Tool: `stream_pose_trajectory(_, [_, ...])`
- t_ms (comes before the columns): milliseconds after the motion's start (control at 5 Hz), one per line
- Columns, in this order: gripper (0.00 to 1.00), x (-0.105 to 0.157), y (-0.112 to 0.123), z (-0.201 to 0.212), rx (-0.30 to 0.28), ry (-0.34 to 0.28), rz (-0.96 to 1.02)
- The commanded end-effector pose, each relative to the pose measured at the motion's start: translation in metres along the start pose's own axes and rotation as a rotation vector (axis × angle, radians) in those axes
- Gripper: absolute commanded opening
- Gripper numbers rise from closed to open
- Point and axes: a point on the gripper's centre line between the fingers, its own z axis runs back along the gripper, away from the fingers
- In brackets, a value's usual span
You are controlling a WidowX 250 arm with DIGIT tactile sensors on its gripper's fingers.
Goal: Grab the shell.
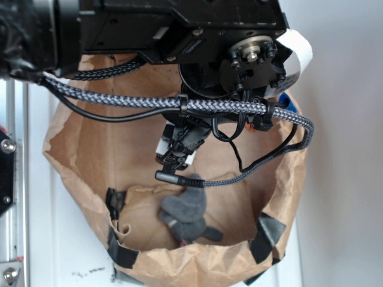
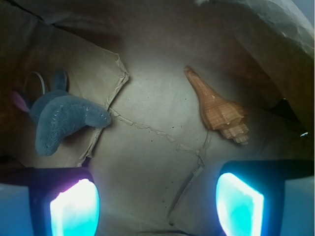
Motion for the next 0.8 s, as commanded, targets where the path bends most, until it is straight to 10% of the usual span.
stream_pose_trajectory(0, [1.00,0.005,0.003,0.010,0.038,-0.100,-0.005])
stream_pose_trajectory(600, [1.00,0.013,0.006,-0.039,0.161,-0.159,0.030])
